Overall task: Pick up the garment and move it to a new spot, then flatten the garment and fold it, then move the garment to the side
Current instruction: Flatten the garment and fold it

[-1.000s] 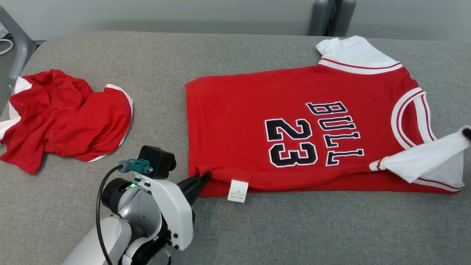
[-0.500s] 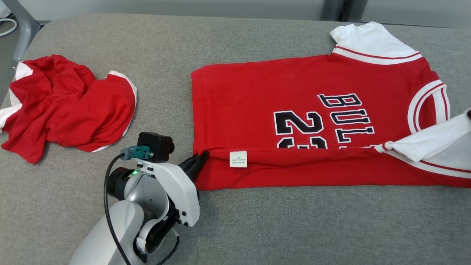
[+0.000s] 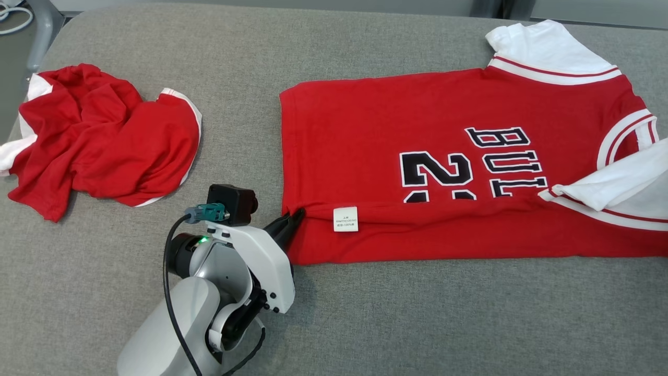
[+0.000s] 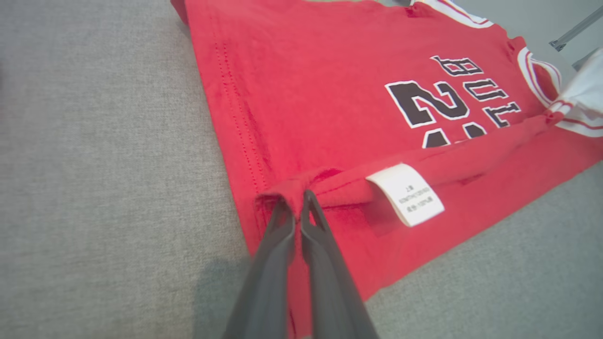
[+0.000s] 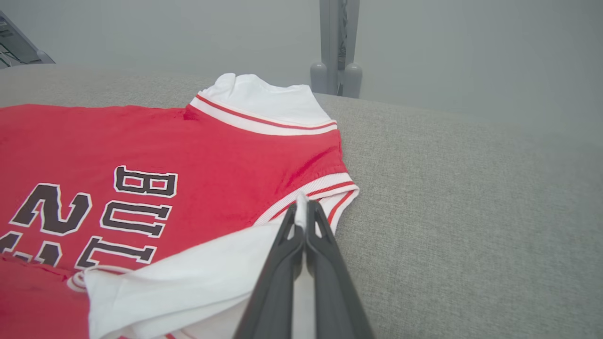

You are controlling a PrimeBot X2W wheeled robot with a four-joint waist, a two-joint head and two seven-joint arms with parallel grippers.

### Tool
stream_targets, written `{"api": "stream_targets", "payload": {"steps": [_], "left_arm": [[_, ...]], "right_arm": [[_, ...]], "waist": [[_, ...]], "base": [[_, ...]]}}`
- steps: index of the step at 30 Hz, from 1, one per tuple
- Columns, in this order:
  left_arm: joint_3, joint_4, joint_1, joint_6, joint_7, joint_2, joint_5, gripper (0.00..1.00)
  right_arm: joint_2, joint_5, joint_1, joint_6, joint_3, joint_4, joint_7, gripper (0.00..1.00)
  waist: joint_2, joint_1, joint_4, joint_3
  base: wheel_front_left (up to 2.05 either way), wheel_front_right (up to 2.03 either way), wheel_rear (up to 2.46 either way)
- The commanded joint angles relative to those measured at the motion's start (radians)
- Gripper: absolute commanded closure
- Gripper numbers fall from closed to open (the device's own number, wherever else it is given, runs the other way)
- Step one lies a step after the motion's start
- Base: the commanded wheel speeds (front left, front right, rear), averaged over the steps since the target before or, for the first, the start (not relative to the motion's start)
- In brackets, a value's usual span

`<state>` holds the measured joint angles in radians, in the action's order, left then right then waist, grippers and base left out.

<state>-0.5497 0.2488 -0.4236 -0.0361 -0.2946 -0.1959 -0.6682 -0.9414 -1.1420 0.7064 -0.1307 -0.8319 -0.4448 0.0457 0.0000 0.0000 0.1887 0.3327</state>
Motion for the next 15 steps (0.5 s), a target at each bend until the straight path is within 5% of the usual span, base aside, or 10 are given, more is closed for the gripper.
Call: {"api": "stream_targets", "payload": {"steps": [1,15], "left_arm": [[0.001,0.011,-0.024,0.005,0.01,0.002,0.006,1.0],[-0.022,0.062,-0.046,0.015,0.038,0.028,0.011,1.0]], "right_arm": [[0.004,0.001,0.013,0.0,-0.007,-0.014,0.018,1.0],[0.012,-0.027,0.043,0.0,-0.063,-0.057,0.062,1.0]], "waist": [[0.0,0.0,0.003,0.002],[0.0,0.0,0.016,0.02]], "base": [[0.0,0.0,0.0],[0.0,0.0,0.0]]}}
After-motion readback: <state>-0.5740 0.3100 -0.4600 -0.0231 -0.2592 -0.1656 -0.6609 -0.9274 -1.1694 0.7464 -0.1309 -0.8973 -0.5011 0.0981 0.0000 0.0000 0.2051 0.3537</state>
